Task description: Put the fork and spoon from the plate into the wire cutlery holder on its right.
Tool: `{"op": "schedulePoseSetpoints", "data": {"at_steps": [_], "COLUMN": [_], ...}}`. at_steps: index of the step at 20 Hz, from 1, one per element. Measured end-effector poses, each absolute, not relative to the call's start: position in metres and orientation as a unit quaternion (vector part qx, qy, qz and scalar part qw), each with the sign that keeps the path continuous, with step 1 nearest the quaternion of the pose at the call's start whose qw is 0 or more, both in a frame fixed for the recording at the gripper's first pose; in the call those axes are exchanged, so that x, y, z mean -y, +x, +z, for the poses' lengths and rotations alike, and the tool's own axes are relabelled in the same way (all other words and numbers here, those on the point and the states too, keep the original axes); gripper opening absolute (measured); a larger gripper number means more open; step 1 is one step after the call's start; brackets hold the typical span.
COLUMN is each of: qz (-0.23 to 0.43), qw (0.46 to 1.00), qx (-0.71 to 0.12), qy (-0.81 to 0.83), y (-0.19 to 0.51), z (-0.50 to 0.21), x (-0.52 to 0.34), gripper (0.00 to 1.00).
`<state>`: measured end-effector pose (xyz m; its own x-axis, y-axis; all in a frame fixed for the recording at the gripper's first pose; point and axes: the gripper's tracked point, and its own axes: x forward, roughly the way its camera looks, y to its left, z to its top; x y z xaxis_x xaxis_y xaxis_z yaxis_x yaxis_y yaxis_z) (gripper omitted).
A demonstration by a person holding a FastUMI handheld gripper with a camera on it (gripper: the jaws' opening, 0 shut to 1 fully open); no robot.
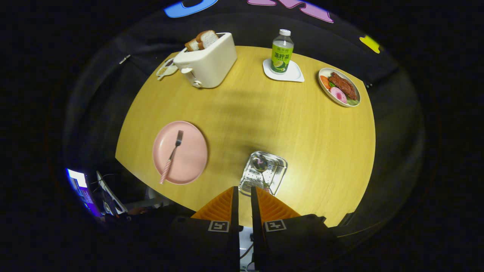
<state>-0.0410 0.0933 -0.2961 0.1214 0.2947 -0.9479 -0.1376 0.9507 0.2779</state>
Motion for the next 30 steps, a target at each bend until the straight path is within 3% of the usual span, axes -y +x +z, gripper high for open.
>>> {"op": "schedulePoseSetpoints", "data": {"at_steps": [3, 10, 16, 28, 30], "qz": [0.18, 0.217, 0.18, 0.132, 0.12], "qw": [0.737, 0.689, 0.666, 0.648, 0.649], "qx": [-0.646, -0.674, -0.704, -0.74, -0.74], "qy": [0.088, 0.154, 0.167, 0.124, 0.128], "y": [-0.05, -0.067, -0.072, -0.099, -0.097], "z": [-0.286, -0.314, -0.36, -0.422, -0.433], "x": [-0.145, -0.261, -0.314, -0.336, -0.334], "gripper": [0.19, 0.43, 0.43, 0.43, 0.21]}}
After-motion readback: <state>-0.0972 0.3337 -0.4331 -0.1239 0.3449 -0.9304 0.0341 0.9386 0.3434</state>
